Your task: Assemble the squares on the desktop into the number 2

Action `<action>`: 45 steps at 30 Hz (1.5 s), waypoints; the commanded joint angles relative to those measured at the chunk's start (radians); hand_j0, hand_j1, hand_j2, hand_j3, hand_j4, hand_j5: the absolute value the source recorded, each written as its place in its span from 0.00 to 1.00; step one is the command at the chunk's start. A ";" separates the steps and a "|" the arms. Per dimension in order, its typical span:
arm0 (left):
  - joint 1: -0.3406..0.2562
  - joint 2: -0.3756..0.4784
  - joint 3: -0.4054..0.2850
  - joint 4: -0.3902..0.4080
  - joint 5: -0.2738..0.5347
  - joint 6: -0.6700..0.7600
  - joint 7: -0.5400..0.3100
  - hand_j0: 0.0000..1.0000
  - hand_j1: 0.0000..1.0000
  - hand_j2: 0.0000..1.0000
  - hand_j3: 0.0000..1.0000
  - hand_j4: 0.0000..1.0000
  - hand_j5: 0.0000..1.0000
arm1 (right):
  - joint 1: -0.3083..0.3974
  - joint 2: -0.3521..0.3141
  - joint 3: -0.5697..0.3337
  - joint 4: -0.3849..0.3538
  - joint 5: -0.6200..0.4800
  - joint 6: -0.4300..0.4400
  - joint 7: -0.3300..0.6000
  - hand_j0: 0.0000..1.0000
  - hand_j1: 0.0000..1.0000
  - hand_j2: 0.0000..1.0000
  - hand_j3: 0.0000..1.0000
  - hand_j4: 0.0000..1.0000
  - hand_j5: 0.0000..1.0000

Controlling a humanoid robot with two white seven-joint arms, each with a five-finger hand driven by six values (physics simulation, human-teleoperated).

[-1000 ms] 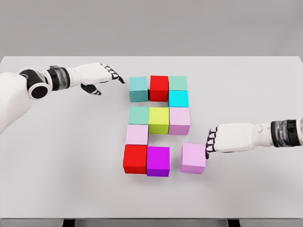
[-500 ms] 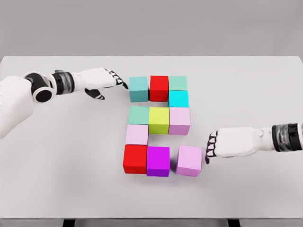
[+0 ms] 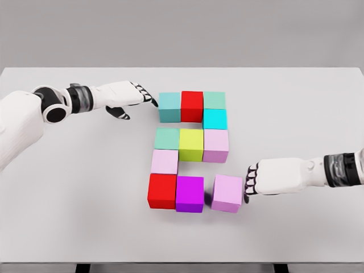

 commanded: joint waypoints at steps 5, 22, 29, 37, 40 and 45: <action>0.000 0.002 0.005 0.007 0.007 0.001 0.000 0.84 0.84 0.84 0.84 0.84 0.84 | 0.003 0.016 -0.001 0.000 -0.006 0.001 0.000 0.63 0.63 0.63 0.63 0.63 0.63; -0.002 0.019 0.203 0.280 -0.002 0.001 0.000 1.00 1.00 1.00 1.00 1.00 1.00 | 0.003 0.026 -0.015 0.053 0.000 0.001 0.000 0.63 0.63 0.63 0.63 0.63 0.63; 0.000 0.131 0.208 0.284 0.000 0.001 0.002 1.00 1.00 1.00 1.00 1.00 1.00 | 0.003 0.043 -0.019 0.052 -0.006 0.001 0.001 0.63 0.63 0.63 0.63 0.63 0.63; 0.054 0.185 0.271 0.236 0.003 0.001 0.002 1.00 1.00 1.00 1.00 1.00 1.00 | 0.003 0.060 -0.022 0.053 -0.006 0.001 0.003 0.63 0.63 0.63 0.63 0.63 0.63; 0.055 0.186 0.272 0.238 0.000 0.001 0.002 1.00 1.00 1.00 1.00 1.00 1.00 | 0.003 0.065 -0.022 0.055 -0.006 0.001 0.003 0.63 0.63 0.63 0.63 0.63 0.63; 0.066 0.192 0.271 0.238 0.000 0.001 0.002 1.00 1.00 1.00 1.00 1.00 1.00 | 0.002 0.057 -0.024 0.056 -0.006 0.001 0.003 0.64 0.64 0.64 0.64 0.64 0.64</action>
